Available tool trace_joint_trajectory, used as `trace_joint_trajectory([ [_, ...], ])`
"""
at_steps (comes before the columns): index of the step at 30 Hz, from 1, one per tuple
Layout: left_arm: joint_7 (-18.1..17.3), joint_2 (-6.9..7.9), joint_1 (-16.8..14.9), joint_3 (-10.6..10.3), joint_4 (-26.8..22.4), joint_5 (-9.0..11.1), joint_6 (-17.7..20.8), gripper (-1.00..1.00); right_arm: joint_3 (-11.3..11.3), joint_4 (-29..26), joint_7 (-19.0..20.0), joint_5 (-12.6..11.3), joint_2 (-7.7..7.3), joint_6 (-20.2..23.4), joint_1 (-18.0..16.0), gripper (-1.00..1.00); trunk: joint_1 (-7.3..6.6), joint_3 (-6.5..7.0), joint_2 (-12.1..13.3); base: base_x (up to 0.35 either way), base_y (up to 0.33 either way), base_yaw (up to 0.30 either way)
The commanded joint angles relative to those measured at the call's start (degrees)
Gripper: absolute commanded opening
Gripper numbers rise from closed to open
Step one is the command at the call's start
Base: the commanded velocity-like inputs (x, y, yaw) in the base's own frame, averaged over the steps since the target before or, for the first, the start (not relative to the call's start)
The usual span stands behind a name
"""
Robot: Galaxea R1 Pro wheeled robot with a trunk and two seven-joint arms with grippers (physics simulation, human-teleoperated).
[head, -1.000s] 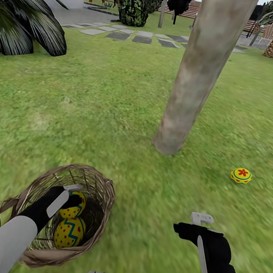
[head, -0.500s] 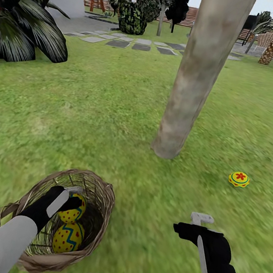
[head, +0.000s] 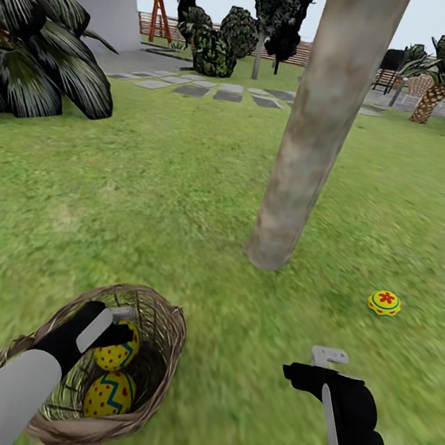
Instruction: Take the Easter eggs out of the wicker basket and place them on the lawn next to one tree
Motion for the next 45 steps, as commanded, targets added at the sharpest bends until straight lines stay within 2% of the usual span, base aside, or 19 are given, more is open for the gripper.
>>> trace_joint_trajectory([
  [1, 0.49, 0.08, -0.1, -0.39, -0.05, 0.59, 0.48, -1.0, -0.07, -0.06, 0.4, 0.54, 0.05, 0.24, -0.03, 1.0, -0.03, 0.18, 0.0, 0.0, 0.0, 0.0],
  [7, 0.5, 0.17, -0.18, -0.39, -0.05, 0.67, 2.62, -1.0, -0.07, -0.1, 0.38, 0.51, 0.05, 0.24, -0.03, 1.0, -0.19, 1.51, 0.08, 0.0, 0.0, 0.0],
  [28, 0.5, 0.09, -0.29, -0.39, -0.04, 0.68, 13.59, -1.0, -0.08, -0.06, 0.4, 0.42, -0.03, 0.24, -0.03, 1.0, -0.73, 6.16, 0.36, 0.0, 0.0, 0.0],
  [45, 0.5, 0.08, -0.32, -0.39, 0.44, 0.65, 14.03, -1.0, -0.15, -0.06, 0.39, 0.37, -0.04, 0.24, -0.03, 1.0, -1.17, 9.93, 0.59, 0.0, 0.0, 0.0],
])
